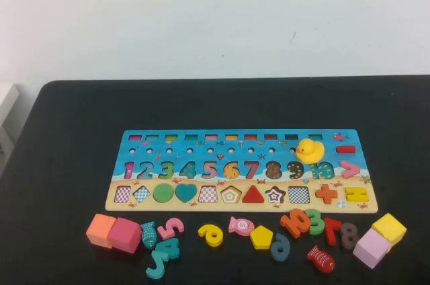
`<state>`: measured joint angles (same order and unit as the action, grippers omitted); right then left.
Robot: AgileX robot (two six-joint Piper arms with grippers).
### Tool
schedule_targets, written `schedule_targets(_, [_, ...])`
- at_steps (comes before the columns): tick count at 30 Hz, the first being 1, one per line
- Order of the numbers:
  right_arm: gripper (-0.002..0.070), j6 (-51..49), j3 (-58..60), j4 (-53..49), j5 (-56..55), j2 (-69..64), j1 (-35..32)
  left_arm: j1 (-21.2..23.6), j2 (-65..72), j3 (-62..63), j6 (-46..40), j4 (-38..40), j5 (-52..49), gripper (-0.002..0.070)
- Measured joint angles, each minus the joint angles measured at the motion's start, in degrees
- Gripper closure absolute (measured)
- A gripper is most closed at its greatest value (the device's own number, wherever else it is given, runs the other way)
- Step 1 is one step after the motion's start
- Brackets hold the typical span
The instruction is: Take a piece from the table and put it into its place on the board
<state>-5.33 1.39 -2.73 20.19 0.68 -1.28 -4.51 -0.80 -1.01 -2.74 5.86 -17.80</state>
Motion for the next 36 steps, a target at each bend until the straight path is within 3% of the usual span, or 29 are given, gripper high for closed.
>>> schedule_targets(14, [0.0657,0.0,0.0,0.0,0.0,0.0,0.0,0.0,0.0,0.0,0.44,9.88,0.89,0.0676])
schedule_targets(17, [0.0657,0.0,0.0,0.0,0.0,0.0,0.0,0.0,0.0,-0.11,0.97,17.45,2.59,0.0676])
schedule_targets(22, [0.0657,0.0,0.0,0.0,0.0,0.0,0.0,0.0,0.0,-0.11,1.99,38.84,7.41,0.0676])
schedule_targets(24, [0.0657,0.0,0.0,0.0,0.0,0.0,0.0,0.0,0.0,-0.11,1.87,43.46,8.21,0.0676])
schedule_targets(32, [0.0657,0.0,0.0,-0.08,0.0,0.0,0.0,0.0,0.0,-0.11,-0.01,50.74,12.98,0.0676])
schedule_targets(36, [0.0657,0.0,0.0,-0.08,0.1,0.0,0.0,0.0,0.0,-0.11,-1.1,50.17,14.88,0.0676])
